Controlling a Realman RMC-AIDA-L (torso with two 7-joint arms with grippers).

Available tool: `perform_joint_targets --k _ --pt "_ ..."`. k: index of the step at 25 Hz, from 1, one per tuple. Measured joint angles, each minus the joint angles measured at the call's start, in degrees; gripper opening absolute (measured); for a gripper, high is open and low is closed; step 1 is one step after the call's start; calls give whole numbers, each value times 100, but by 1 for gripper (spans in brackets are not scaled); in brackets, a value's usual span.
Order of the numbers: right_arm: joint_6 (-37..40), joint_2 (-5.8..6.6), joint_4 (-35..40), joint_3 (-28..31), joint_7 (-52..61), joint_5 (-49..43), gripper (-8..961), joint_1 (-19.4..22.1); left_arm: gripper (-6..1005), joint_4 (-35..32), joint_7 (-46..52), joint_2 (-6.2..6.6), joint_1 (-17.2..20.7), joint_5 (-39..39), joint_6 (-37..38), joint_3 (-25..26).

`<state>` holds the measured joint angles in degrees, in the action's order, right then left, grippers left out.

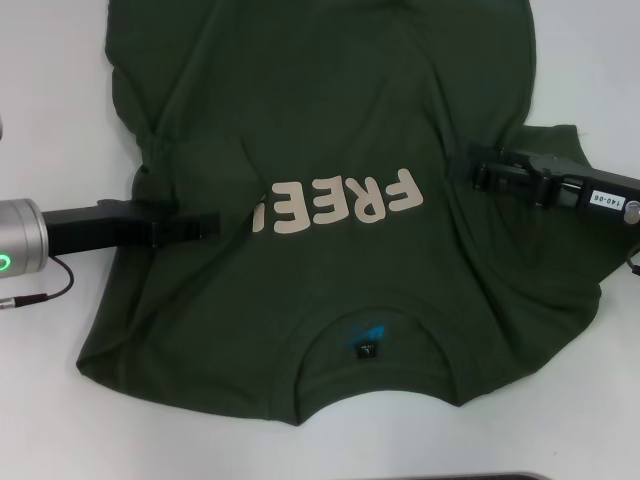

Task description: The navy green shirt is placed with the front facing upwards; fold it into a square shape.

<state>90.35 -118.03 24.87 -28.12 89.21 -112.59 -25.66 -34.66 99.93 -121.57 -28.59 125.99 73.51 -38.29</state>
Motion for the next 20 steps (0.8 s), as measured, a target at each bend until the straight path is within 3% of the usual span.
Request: perform_joint_targets --k 20 --pt "1 0 10 30 0 0 883 0 783 -25 170 28 -49 -8 -155 64"
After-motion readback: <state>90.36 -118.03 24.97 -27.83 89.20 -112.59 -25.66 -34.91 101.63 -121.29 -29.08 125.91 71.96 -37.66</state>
